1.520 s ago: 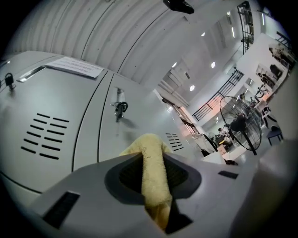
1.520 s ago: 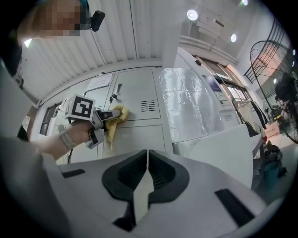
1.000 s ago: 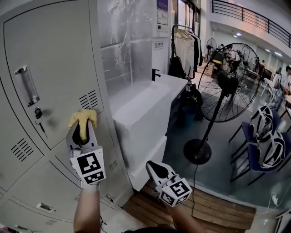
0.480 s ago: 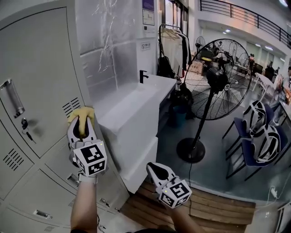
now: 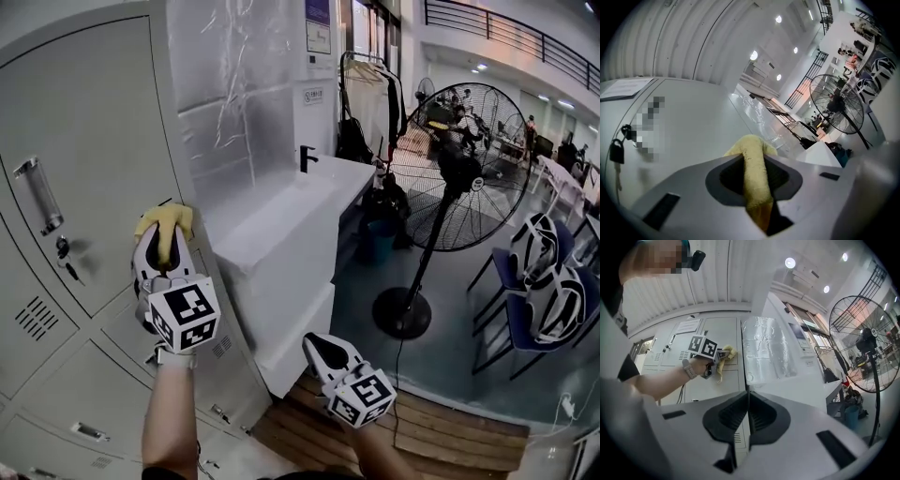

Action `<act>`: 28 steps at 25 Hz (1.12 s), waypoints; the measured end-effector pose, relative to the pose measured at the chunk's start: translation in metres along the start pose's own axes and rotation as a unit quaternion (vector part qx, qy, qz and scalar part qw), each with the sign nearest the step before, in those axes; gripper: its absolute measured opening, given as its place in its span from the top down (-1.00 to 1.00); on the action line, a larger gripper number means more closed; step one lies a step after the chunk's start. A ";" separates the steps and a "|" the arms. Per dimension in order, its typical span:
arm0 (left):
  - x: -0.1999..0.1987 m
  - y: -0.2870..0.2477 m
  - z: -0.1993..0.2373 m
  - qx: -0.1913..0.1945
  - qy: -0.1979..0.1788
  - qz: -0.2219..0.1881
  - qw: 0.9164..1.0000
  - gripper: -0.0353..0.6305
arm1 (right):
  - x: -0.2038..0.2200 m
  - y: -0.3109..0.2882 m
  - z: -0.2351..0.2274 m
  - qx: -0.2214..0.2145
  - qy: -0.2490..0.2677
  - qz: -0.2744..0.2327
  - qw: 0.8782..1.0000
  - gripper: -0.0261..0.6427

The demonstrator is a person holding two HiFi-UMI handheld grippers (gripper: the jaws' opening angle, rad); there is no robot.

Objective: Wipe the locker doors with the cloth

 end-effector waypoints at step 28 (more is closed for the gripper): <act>0.006 0.124 0.152 -0.079 -0.058 0.015 0.995 0.63 | 0.004 -0.061 0.126 -0.170 -0.002 0.018 0.985 0.86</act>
Point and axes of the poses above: the fingertips, and each gripper's own axes: y backward along the fingers, z to its left, x out of its underside, the point moved 5 cm from there along y, backward along the fingers, and after that the axes turned 4 degrees about -z, right-handed, at the moved point
